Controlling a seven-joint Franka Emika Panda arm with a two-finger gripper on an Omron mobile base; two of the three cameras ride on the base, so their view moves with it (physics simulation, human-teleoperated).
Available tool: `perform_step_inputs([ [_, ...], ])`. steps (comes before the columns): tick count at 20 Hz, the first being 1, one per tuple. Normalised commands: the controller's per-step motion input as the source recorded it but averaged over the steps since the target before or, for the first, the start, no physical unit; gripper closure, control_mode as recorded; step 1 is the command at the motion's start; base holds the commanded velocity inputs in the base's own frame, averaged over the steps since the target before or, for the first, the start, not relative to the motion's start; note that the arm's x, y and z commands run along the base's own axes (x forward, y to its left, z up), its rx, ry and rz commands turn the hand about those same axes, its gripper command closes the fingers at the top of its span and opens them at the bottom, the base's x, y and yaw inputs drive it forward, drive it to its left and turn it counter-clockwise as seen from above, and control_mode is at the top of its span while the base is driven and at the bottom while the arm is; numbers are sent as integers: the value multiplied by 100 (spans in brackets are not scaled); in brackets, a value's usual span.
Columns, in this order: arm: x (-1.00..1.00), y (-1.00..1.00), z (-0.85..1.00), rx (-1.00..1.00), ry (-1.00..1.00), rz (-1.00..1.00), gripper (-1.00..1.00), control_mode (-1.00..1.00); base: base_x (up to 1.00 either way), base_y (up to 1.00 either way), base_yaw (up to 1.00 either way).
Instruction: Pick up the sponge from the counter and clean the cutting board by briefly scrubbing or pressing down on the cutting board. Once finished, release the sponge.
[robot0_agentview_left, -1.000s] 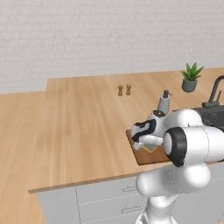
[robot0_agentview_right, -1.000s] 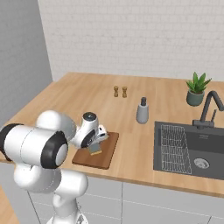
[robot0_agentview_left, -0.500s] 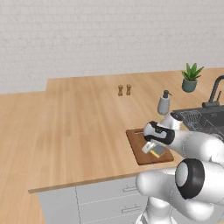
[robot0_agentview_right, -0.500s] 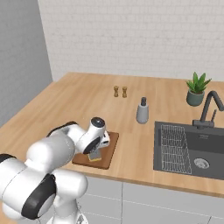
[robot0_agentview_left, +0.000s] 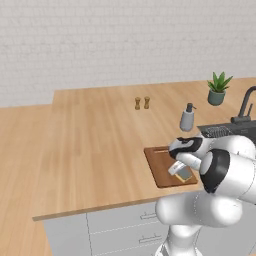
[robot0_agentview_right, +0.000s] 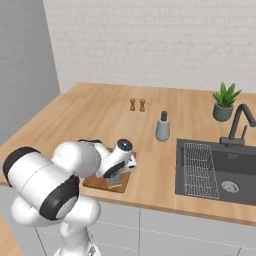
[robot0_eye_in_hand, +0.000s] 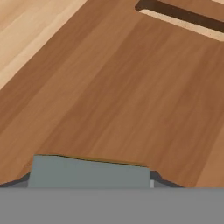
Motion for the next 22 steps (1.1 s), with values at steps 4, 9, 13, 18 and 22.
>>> perform_step_inputs([
  [4, 26, 0, -26, 0, -1, -2, 100, -100, 0, 0, 0],
  [9, 44, 0, -3, -3, -4, -7, 100, -100, 0, 0, 0],
  [13, 64, -2, 0, -8, -3, -5, 100, -100, 0, 0, 0],
  [18, 72, -14, 0, -6, -1, -4, 100, -100, 0, 0, 0],
  [22, 59, -26, -1, -5, -2, -3, 100, -100, 0, 0, 0],
])
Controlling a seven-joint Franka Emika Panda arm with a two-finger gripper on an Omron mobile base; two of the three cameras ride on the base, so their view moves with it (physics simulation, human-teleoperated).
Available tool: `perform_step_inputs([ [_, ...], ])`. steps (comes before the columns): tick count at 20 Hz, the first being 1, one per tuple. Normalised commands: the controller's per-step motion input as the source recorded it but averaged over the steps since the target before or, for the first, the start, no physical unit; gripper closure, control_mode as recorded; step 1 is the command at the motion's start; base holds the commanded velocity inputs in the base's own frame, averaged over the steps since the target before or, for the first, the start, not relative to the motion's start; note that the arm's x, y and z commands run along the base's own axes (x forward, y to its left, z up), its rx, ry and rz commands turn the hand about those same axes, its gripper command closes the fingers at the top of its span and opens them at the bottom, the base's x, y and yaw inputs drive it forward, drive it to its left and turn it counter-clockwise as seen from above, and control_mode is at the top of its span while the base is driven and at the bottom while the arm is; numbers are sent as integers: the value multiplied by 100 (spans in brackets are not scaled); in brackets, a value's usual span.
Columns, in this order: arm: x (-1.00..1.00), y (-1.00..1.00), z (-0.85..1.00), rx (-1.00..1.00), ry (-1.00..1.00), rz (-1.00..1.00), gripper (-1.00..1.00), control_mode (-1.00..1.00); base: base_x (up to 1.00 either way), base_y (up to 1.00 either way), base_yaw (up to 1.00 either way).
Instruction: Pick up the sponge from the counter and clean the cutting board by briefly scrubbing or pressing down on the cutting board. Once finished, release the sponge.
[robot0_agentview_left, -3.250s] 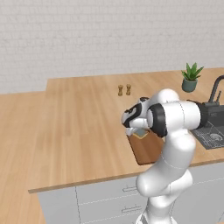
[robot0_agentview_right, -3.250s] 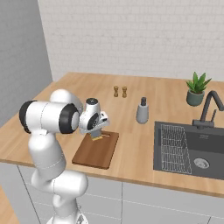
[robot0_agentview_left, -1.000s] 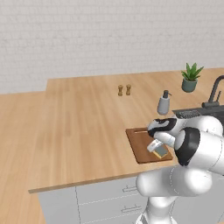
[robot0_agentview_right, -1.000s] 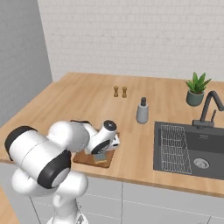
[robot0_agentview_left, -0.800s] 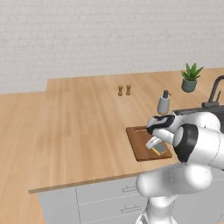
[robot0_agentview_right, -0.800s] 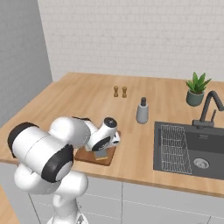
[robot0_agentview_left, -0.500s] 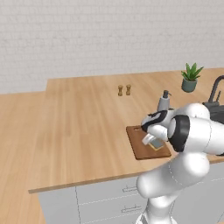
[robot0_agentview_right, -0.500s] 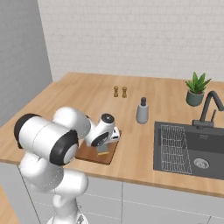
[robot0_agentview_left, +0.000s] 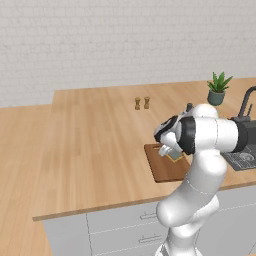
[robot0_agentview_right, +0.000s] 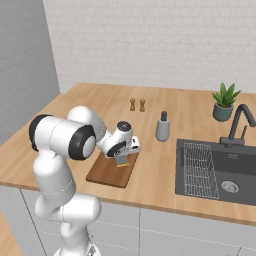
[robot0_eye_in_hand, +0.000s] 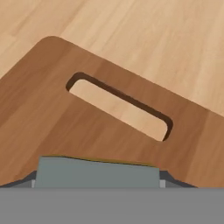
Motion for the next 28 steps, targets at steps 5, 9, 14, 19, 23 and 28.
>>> perform_step_inputs([
  [5, 56, -36, -2, -4, -2, -3, 100, -100, 0, 0, 0],
  [9, 41, -25, -1, -2, -3, -1, 100, -100, 0, 0, 0],
  [14, -43, 3, -23, 8, -1, 0, 100, -100, 0, 0, 0],
  [19, -80, 4, -38, 4, -6, 0, 100, -100, 0, 0, 0],
  [23, -82, 0, -40, 2, -7, 0, 100, -100, 0, 0, 0],
  [28, -81, 0, -42, 1, -7, 0, 100, -100, 0, 0, 0],
])
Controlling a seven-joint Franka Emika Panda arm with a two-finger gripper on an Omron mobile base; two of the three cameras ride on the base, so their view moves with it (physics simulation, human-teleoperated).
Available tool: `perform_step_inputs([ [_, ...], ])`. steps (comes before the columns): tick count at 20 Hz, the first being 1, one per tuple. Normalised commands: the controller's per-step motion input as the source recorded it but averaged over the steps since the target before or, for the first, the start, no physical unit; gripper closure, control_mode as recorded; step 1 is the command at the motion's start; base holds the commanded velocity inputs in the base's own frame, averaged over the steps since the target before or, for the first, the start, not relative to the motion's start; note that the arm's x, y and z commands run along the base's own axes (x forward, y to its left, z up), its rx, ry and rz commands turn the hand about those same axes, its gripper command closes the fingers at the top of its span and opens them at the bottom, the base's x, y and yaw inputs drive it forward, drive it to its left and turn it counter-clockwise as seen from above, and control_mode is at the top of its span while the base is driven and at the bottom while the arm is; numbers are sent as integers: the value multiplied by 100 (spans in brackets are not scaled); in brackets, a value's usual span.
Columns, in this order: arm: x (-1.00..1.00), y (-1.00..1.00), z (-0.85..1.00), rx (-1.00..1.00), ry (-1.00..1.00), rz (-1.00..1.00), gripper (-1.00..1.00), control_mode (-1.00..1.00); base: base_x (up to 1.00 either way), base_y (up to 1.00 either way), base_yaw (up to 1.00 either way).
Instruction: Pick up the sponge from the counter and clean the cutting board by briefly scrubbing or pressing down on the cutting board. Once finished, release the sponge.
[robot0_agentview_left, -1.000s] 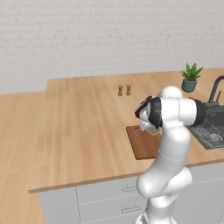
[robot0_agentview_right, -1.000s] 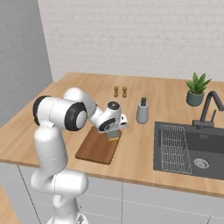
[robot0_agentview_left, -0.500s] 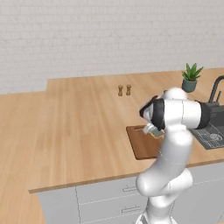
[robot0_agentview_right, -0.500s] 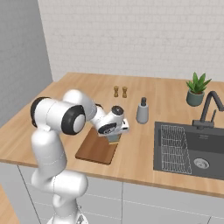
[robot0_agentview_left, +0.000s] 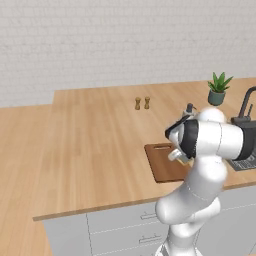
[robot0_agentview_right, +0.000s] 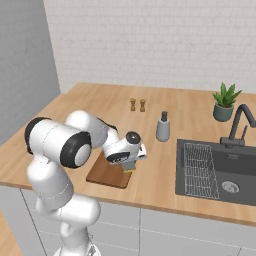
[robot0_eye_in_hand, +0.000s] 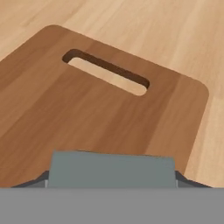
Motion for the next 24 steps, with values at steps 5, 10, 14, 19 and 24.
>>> perform_step_inputs([
  [5, -86, 1, -49, 2, -7, 0, 100, -100, 0, 0, 0],
  [10, -99, 14, -66, 9, -2, 0, 100, -100, 0, 0, 0],
  [14, -100, 3, -66, 18, 1, 1, 100, -100, 0, 0, 0],
  [19, -45, -28, -11, 9, 3, 5, 100, -100, 0, 0, 0],
  [24, 30, -87, 15, -7, 0, 0, 100, -100, 0, 0, 0],
])
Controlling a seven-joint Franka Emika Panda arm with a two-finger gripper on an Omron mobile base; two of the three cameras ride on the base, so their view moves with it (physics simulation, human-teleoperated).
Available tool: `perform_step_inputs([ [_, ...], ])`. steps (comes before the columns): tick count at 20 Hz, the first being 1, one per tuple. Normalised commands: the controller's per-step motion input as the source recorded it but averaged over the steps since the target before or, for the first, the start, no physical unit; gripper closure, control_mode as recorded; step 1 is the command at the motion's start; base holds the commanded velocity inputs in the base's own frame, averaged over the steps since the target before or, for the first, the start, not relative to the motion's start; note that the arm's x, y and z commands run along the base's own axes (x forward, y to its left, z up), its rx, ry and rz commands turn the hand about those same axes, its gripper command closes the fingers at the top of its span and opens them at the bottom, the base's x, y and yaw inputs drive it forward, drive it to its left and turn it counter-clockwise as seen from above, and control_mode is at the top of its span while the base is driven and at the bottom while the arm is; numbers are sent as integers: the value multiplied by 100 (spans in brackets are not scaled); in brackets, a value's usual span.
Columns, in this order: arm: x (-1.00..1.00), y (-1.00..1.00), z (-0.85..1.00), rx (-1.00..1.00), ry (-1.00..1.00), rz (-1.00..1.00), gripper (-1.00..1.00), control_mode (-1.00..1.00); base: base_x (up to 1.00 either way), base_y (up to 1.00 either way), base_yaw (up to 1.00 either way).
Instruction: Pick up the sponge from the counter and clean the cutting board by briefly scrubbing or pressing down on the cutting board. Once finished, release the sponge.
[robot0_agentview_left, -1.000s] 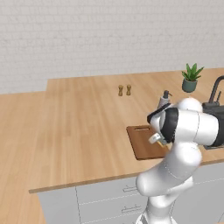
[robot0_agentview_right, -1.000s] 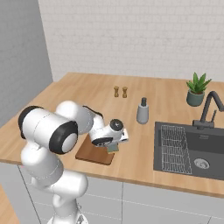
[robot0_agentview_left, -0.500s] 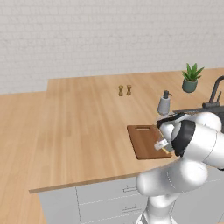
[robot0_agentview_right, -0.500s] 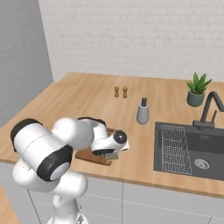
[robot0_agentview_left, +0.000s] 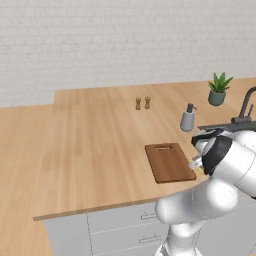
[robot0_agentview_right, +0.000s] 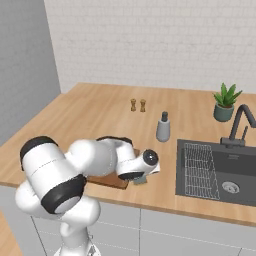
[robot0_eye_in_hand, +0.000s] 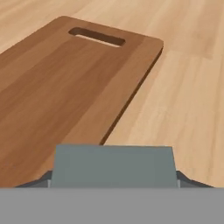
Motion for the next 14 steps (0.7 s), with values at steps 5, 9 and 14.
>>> perform_step_inputs([
  [5, 32, -86, 13, -12, 0, 0, 100, -100, 0, 0, 0],
  [9, 2, -56, 0, -7, 0, 0, 100, -100, 0, 0, 0],
  [14, 0, -13, 0, -2, 0, 0, -100, -100, 0, 0, 0],
])
